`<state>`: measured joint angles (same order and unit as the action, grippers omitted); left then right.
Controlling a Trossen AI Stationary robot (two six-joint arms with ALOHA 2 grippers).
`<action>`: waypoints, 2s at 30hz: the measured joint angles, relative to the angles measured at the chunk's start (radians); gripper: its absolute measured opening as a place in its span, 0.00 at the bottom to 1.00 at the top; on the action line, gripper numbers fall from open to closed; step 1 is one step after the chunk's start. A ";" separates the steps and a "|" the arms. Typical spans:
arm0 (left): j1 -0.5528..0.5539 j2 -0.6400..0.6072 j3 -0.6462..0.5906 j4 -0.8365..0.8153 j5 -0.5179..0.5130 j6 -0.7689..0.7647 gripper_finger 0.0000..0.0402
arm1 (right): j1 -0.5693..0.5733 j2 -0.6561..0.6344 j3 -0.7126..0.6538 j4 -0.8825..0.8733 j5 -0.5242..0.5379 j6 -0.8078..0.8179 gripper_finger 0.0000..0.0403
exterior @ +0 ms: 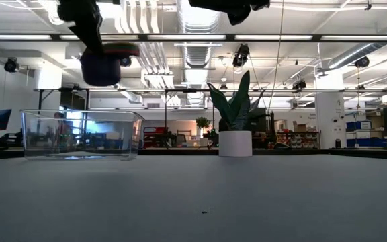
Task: Nest measuring cups in basket
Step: Put the stacked measuring cups into the transparent bin
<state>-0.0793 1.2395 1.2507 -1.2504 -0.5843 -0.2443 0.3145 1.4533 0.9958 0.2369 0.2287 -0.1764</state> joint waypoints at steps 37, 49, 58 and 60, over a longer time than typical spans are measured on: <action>0.336 -0.013 -0.349 0.213 0.116 -0.095 0.19 | -0.023 -0.032 -0.053 0.004 0.004 0.019 0.02; 0.454 -0.013 -0.363 0.241 0.256 0.035 0.19 | -0.023 -0.031 -0.053 0.007 0.004 0.019 0.02; 0.564 -0.013 -0.363 0.246 0.361 0.136 0.19 | -0.023 -0.031 -0.053 0.007 0.004 0.020 0.02; 0.573 -0.013 -0.363 0.245 0.377 0.152 0.19 | -0.023 -0.031 -0.053 0.006 0.004 0.019 0.02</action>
<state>0.4938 1.2263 0.8875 -1.0050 -0.2078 -0.0925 0.2916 1.4223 0.9432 0.2433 0.2329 -0.1570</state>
